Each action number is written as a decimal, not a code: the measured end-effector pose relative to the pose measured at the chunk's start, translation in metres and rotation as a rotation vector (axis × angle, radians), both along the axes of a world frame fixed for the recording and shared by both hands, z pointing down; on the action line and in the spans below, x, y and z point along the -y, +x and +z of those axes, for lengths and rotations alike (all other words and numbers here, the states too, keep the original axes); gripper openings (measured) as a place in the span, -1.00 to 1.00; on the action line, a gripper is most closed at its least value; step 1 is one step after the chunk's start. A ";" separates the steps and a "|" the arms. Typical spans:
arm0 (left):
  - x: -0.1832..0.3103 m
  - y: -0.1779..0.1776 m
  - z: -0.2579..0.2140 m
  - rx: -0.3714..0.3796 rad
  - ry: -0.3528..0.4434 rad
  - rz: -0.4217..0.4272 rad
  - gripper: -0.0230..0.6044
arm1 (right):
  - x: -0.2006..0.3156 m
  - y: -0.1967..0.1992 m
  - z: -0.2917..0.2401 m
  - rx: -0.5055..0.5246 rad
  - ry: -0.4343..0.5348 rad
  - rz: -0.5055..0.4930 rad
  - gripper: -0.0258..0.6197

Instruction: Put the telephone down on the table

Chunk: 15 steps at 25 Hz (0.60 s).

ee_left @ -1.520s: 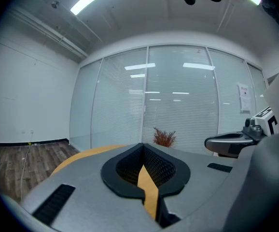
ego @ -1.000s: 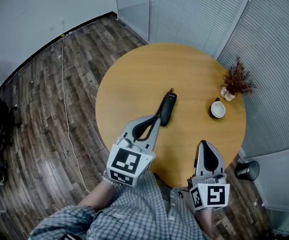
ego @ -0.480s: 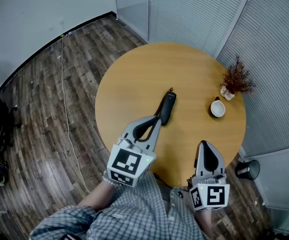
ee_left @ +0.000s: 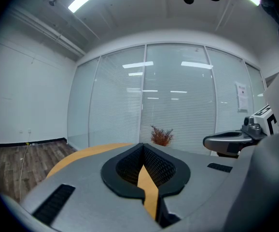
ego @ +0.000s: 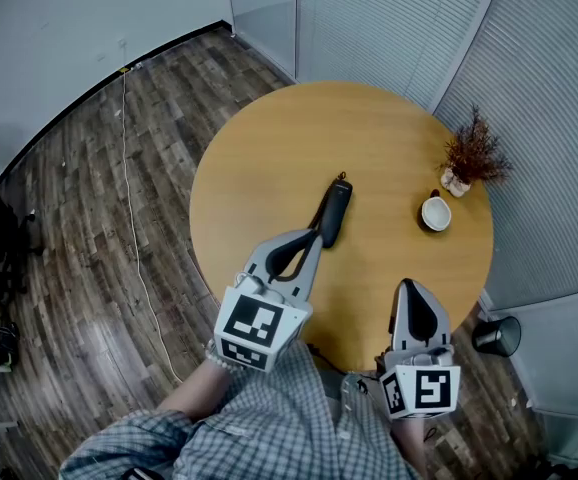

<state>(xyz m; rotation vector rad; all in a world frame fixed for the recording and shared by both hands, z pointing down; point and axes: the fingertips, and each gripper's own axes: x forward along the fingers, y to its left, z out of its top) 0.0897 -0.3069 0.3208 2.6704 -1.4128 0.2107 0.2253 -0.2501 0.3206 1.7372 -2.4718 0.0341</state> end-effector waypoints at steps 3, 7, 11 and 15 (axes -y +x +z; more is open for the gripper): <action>0.001 0.001 0.001 0.001 -0.003 0.001 -0.90 | 0.001 0.001 0.001 0.000 -0.002 -0.002 -0.90; 0.003 0.001 0.003 0.000 -0.006 0.002 -0.90 | 0.003 -0.001 0.002 0.002 -0.005 -0.008 -0.90; 0.005 0.004 0.006 0.013 -0.007 -0.001 -0.90 | 0.005 0.000 0.006 0.003 -0.011 -0.016 -0.90; 0.006 0.001 0.007 0.013 -0.013 -0.006 -0.90 | 0.006 -0.003 0.005 0.003 -0.014 -0.020 -0.90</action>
